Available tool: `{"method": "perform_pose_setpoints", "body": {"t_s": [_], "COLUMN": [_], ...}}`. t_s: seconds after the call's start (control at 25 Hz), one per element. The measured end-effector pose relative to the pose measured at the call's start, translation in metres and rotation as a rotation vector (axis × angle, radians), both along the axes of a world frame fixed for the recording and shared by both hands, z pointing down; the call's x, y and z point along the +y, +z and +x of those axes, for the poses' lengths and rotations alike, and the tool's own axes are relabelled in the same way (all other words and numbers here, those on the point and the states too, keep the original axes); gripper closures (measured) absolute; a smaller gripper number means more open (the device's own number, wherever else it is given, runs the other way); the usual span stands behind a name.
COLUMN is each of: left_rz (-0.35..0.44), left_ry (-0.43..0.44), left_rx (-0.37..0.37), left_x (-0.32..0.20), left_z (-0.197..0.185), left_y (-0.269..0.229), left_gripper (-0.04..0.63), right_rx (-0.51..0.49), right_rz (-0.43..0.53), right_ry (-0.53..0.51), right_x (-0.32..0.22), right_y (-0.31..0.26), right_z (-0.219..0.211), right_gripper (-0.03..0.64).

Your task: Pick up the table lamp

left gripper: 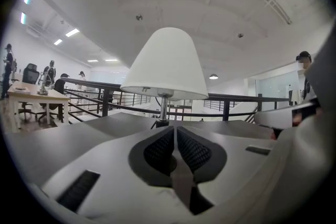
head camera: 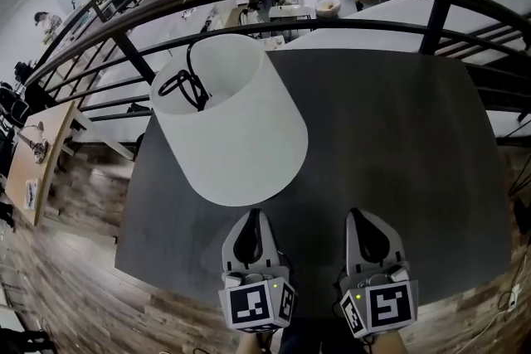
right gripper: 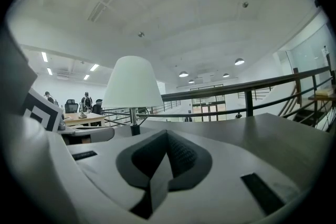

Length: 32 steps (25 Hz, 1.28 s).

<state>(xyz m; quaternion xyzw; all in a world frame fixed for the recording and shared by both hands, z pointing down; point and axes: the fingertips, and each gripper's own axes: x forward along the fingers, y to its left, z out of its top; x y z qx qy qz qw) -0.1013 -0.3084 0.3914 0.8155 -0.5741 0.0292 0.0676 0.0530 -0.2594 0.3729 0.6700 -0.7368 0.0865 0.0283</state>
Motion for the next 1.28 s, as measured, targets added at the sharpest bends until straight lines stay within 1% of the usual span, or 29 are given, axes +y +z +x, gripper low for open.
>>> {"method": "perform_pose_setpoints", "body": {"t_s": [0.12, 0.2, 0.24, 0.32, 0.52, 0.72, 0.84, 0.92, 1.0, 1.2, 1.28], "left_rz": [0.018, 0.02, 0.017, 0.009, 0.001, -0.013, -0.012, 0.0, 0.012, 0.023, 0.028], "left_ry": [0.02, 0.027, 0.025, 0.012, -0.025, -0.015, 0.002, -0.005, -0.012, -0.033, -0.037], "left_rx": [-0.016, -0.03, -0.034, -0.031, -0.033, -0.032, -0.055, -0.073, -0.074, -0.041, -0.042], "left_x": [-0.009, -0.016, -0.02, -0.027, -0.051, -0.067, -0.076, -0.084, -0.09, -0.102, -0.106], "left_z": [0.012, 0.013, 0.012, 0.009, 0.003, 0.008, 0.01, 0.007, 0.008, 0.008, 0.007], "left_y": [0.008, 0.012, 0.015, 0.021, 0.037, 0.051, 0.055, 0.056, 0.056, 0.053, 0.053], "left_gripper": [0.545, 0.523, 0.522, 0.522, 0.476, 0.425, 0.402, 0.382, 0.368, 0.362, 0.362], "right_rx": [-0.002, -0.008, -0.013, -0.024, -0.044, -0.044, -0.058, -0.064, -0.068, -0.085, -0.098], "right_rz": [0.0, -0.006, -0.01, -0.019, -0.024, -0.094, -0.104, -0.109, -0.118, -0.134, -0.134], "right_ry": [-0.003, -0.003, -0.003, -0.007, -0.034, -0.08, -0.079, -0.083, -0.086, -0.079, -0.071], "right_x": [-0.004, -0.007, -0.007, -0.008, -0.014, -0.008, -0.009, -0.011, -0.012, -0.01, -0.009], "right_y": [0.011, 0.015, 0.017, 0.023, 0.041, 0.063, 0.069, 0.072, 0.077, 0.087, 0.089], "right_z": [0.004, 0.003, 0.002, 0.0, -0.005, -0.012, -0.014, -0.017, -0.015, -0.01, -0.007], "right_gripper": [0.609, 0.609, 0.609, 0.609, 0.609, 0.609, 0.609, 0.609, 0.609, 0.609, 0.609]}}
